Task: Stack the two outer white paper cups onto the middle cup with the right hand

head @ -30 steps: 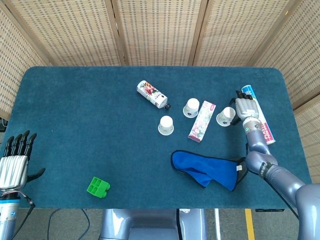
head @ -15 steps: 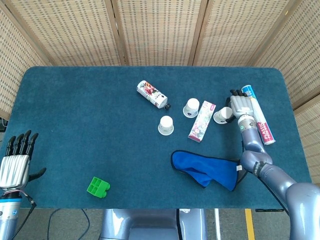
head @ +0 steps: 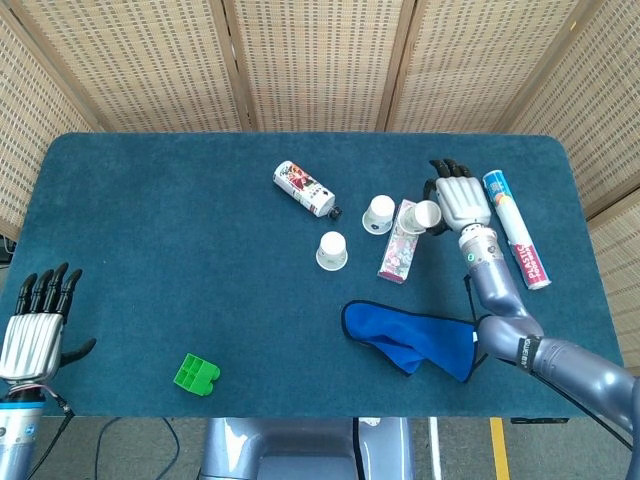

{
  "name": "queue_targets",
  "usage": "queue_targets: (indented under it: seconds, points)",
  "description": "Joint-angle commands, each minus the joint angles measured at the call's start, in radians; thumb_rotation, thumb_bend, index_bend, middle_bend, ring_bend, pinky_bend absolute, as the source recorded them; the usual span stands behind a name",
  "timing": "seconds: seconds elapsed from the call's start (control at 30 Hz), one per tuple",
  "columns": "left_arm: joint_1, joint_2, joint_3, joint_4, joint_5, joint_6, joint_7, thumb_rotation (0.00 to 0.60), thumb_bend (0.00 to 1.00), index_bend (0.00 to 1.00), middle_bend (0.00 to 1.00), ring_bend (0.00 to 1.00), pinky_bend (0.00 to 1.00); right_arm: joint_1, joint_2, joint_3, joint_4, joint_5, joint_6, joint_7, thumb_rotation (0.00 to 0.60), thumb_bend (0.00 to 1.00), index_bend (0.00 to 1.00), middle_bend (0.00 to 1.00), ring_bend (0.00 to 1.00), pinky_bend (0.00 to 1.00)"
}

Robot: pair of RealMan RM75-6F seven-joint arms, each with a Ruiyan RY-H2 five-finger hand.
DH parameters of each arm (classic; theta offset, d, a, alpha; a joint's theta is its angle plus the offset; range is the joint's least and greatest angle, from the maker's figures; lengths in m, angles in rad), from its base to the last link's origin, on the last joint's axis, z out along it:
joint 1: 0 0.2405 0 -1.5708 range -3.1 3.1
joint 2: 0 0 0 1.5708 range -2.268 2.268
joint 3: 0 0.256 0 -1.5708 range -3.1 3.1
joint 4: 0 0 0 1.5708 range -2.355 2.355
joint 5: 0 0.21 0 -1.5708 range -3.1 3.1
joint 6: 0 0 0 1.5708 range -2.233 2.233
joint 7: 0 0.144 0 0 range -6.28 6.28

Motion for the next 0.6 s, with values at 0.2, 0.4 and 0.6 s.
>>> queue_targets:
  seconds: [0.2, 0.4, 0.6]
  points:
    - [0.000, 0.003, 0.000, 0.001, -0.002, -0.002, -0.013, 0.600, 0.08, 0.00, 0.00, 0.00, 0.00, 0.040, 0.024, 0.020, -0.092, 0.068, 0.066, -0.090, 0.600, 0.21, 0.55, 0.17, 0.02, 0.18]
    - [0.000, 0.003, 0.001, 0.007, -0.003, -0.007, -0.018, 0.600, 0.08, 0.00, 0.00, 0.00, 0.00, 0.082, -0.010, 0.019, -0.059, 0.116, 0.057, -0.123, 0.600, 0.21, 0.55, 0.17, 0.02, 0.18]
    - [-0.002, 0.001, -0.001, 0.011, -0.008, -0.010, -0.019, 0.600, 0.08, 0.00, 0.00, 0.00, 0.00, 0.114, -0.048, 0.015, 0.007, 0.149, 0.025, -0.127, 0.600, 0.21, 0.55, 0.17, 0.02, 0.18]
